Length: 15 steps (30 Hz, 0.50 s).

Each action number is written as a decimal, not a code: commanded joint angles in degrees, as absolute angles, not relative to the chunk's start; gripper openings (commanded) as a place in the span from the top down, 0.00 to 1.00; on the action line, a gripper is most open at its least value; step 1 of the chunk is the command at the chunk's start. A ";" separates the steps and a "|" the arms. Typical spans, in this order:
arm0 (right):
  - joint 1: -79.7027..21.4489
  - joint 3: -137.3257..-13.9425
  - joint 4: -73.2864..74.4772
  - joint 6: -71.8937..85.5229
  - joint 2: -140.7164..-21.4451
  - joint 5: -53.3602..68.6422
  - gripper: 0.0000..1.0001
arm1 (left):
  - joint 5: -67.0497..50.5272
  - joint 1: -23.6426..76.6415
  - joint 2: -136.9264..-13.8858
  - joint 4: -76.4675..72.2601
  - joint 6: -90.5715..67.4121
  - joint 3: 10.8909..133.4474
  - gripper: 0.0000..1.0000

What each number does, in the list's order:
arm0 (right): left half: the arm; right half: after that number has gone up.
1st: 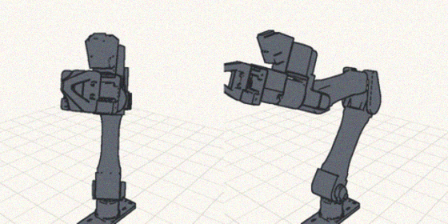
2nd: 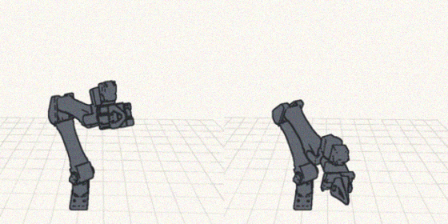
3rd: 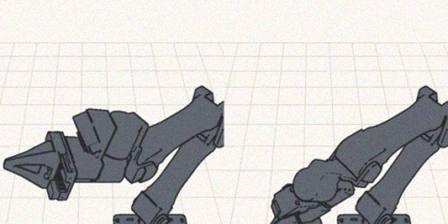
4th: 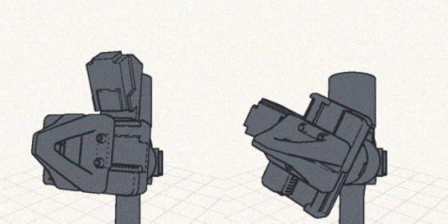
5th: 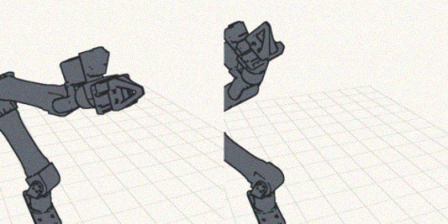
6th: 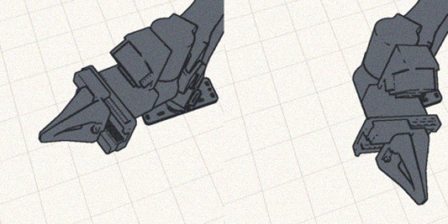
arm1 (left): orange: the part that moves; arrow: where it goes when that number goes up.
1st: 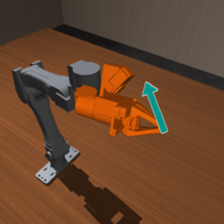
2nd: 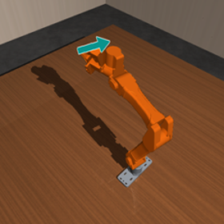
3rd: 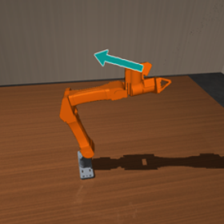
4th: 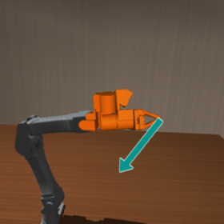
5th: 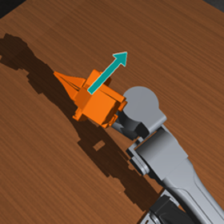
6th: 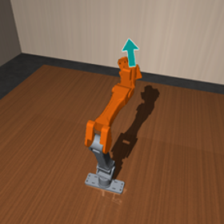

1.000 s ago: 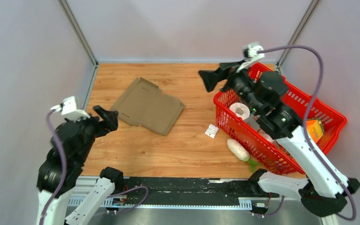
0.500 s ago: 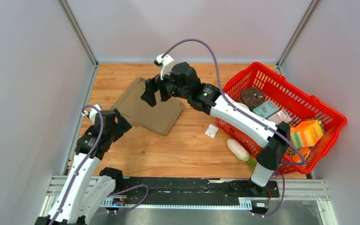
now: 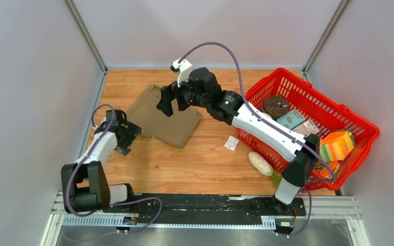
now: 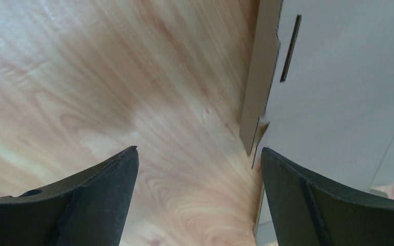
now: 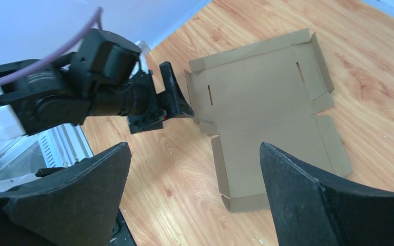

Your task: Fold the paper box

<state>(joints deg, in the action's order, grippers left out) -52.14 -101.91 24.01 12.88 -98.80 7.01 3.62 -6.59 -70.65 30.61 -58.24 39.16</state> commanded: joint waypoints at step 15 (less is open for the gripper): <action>-49.04 -101.60 22.06 7.83 -96.68 7.03 0.00 | 7.21 -7.64 -76.21 4.15 -52.67 34.90 0.48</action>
